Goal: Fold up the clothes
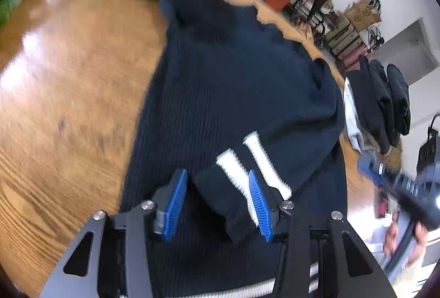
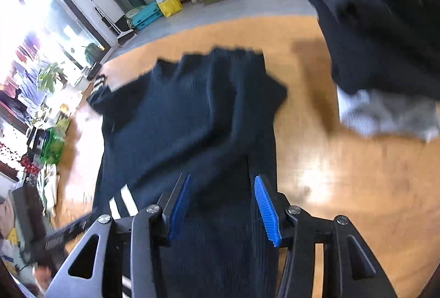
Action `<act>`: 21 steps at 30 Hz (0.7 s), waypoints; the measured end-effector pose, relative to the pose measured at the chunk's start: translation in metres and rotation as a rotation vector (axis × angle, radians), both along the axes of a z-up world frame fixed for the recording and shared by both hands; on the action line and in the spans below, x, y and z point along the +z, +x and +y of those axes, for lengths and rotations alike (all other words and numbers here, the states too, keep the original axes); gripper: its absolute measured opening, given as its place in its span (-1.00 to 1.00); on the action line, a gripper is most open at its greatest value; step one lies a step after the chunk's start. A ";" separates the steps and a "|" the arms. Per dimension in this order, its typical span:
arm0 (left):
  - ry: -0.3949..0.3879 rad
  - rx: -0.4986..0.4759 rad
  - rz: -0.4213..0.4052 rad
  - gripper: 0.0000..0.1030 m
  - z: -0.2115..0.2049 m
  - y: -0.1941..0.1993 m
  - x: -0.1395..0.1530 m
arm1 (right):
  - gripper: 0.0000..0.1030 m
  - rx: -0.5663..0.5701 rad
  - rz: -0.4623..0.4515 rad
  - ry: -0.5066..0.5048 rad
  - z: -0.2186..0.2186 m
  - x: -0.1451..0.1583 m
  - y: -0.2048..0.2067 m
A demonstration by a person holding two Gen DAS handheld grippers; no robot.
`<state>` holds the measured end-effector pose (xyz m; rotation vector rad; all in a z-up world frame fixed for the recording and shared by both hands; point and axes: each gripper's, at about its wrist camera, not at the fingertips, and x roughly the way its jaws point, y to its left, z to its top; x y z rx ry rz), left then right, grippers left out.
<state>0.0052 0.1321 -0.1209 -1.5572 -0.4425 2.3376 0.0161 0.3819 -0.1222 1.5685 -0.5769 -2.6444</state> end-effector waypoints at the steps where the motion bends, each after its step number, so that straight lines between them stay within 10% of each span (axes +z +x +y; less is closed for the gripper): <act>1: -0.020 -0.001 0.004 -0.22 0.003 -0.001 -0.001 | 0.03 0.004 -0.006 -0.007 -0.002 -0.006 0.005; 4: -0.027 -0.024 -0.011 -0.93 0.009 0.000 -0.003 | 0.02 0.005 -0.029 0.019 -0.004 -0.016 0.009; 13: 0.052 0.006 0.029 -0.93 -0.023 0.066 0.025 | 0.01 -0.020 -0.001 0.176 -0.008 -0.024 -0.013; 21: 0.112 0.127 -0.065 -0.94 -0.058 0.095 0.008 | -0.04 -0.035 0.036 0.067 0.001 -0.023 -0.031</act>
